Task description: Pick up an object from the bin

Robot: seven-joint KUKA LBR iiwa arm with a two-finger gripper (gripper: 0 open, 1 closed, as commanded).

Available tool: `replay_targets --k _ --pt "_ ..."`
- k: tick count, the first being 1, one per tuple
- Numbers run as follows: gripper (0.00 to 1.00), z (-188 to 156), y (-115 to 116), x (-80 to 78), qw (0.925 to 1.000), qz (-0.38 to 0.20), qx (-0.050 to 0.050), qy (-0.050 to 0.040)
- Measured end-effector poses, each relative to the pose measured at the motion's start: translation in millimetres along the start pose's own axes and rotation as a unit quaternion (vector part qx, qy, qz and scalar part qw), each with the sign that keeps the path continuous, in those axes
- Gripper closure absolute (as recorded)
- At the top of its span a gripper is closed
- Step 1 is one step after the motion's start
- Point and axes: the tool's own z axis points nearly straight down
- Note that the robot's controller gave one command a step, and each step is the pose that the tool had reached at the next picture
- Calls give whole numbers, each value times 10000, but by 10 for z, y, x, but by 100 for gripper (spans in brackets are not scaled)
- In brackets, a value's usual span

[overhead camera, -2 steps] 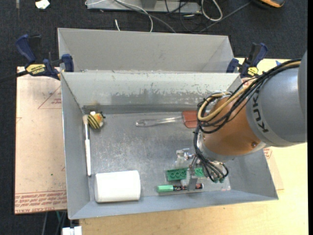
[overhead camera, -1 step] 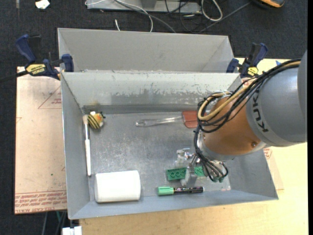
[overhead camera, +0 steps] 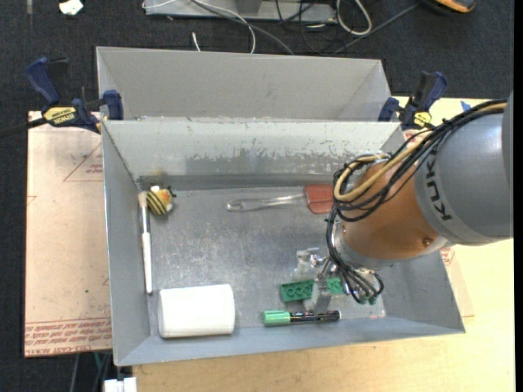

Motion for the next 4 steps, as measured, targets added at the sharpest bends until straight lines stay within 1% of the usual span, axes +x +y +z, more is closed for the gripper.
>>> replay_targets --k 1,2,4 --pt "100 2 -27 13 10000 64 -8 -8" --pt "100 -6 -89 -1 10000 -25 -7 -13" --pt "100 -4 -145 12 9999 102 -19 -22"
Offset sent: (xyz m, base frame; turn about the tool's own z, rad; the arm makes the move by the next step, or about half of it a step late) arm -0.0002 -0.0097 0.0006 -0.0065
